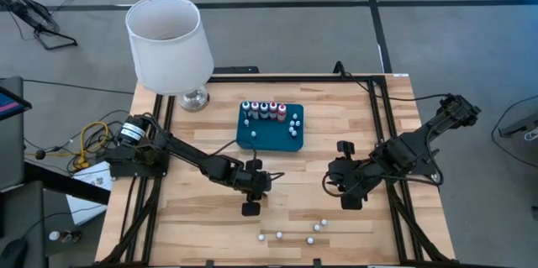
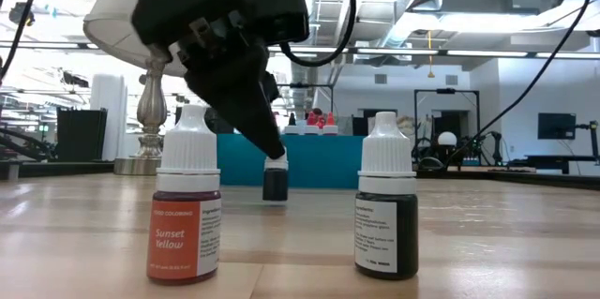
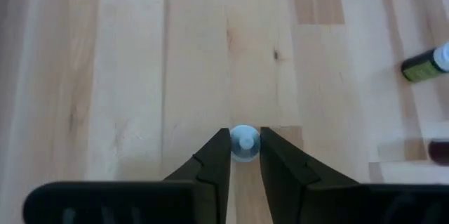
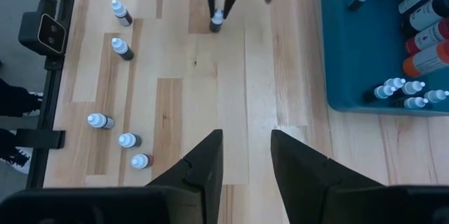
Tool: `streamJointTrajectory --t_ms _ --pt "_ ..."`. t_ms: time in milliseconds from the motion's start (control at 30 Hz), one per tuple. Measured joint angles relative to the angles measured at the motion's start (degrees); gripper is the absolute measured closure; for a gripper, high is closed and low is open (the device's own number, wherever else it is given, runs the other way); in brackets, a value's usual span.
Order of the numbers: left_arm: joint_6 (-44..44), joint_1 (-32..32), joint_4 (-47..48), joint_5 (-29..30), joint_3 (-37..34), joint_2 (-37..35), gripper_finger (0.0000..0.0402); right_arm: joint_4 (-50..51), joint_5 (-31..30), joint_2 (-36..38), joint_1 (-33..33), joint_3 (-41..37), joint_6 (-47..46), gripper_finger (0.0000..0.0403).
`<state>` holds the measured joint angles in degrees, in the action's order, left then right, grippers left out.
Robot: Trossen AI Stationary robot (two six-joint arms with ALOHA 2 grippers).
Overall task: Pick & Place food coloring
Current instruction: Put the small black food coloring bottle into the bin
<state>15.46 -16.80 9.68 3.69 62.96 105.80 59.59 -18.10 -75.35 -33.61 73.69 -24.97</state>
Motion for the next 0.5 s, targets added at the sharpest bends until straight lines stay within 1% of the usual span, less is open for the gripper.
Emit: streamJointTrajectory --t_ms 133,267,500 --pt "0.5 1.1 -0.1 -0.3 0.0 -1.8 0.0344 0.0 0.0 0.0 0.0 0.0 0.0 0.0292" --pt "0.8 3.0 0.7 0.3 0.0 -5.1 0.0344 0.0 0.0 0.0 0.0 0.0 0.0 0.0292" --pt "1.3 9.2 5.3 4.6 0.0 -12.3 0.0345 0.0 -0.6 0.0 0.0 0.0 0.0 0.0292"
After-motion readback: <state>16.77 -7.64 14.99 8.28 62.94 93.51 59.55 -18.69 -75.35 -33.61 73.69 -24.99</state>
